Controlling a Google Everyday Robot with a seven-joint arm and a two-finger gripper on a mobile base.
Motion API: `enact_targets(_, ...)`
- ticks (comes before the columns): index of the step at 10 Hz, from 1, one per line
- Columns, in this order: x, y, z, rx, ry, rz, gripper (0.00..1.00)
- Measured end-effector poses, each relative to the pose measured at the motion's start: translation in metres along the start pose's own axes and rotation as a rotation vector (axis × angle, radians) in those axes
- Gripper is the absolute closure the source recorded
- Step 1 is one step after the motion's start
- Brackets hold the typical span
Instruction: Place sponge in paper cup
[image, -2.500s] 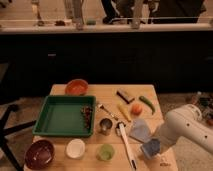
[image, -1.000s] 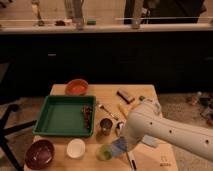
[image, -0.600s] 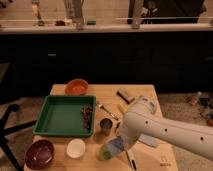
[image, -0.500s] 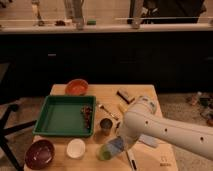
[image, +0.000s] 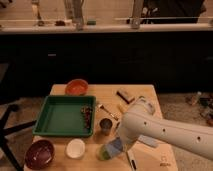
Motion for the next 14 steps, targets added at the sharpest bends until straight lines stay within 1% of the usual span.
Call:
enact_targets(1,-0.011,-0.007,0.002,0.004,-0.004,-0.017,1.0)
enact_targets(2,-0.02,-0.013,-0.004,0.012,-0.007,-0.033,1.0)
enact_targets(3,-0.026,-0.017,-0.012,0.021,-0.009,-0.046,1.0)
enact_targets(5,-0.042,-0.029,-0.038,0.053,-0.015,-0.083,1.0)
enact_targets(6,-0.047,-0.033,-0.046,0.061,-0.017,-0.088,1.0)
enact_targets(7,-0.055,-0.036,-0.049,0.061,-0.022,-0.094,1.0)
enact_targets(8,-0.067,-0.041,-0.049,0.055,-0.027,-0.094,1.0)
enact_targets(10,-0.094,-0.051,-0.043,0.031,-0.039,-0.083,1.0)
enact_targets(12,-0.116,-0.058,-0.033,0.004,-0.048,-0.063,1.0)
enact_targets(14,-0.125,-0.063,-0.026,-0.01,-0.051,-0.036,1.0)
